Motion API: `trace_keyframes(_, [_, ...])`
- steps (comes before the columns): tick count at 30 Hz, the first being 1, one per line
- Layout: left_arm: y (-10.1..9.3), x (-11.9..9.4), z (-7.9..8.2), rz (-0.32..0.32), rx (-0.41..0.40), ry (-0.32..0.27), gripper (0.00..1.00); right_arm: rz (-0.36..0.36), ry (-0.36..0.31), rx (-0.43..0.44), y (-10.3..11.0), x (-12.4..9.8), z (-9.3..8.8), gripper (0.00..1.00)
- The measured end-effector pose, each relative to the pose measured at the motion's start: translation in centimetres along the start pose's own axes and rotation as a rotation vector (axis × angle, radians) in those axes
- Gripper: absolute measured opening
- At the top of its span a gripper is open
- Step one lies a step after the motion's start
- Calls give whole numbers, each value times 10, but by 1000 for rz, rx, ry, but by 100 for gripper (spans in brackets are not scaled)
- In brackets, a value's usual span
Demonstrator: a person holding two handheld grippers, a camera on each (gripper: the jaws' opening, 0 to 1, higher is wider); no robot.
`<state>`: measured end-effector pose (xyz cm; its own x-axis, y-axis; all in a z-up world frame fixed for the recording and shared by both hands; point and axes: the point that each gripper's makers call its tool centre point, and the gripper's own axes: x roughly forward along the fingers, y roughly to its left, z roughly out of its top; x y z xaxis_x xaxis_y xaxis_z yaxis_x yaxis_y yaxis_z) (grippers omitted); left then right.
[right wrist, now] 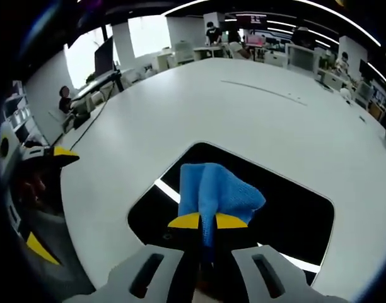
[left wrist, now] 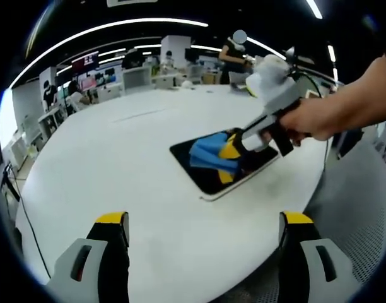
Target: Wipe the mirror surface with the cleaning cloth until all visible marks leave the cleaned area.
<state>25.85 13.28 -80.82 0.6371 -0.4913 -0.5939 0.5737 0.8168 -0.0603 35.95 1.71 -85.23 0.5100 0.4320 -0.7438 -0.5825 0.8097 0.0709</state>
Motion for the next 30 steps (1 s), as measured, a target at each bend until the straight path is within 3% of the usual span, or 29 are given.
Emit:
trace_keyframes(18, [-1, 1, -3, -4, 14, 10, 99, 10, 9, -15, 10, -7, -9, 1])
trace_keyframes(30, [4, 0, -5, 15, -10, 15, 99, 58, 29, -19, 27, -16, -22, 2])
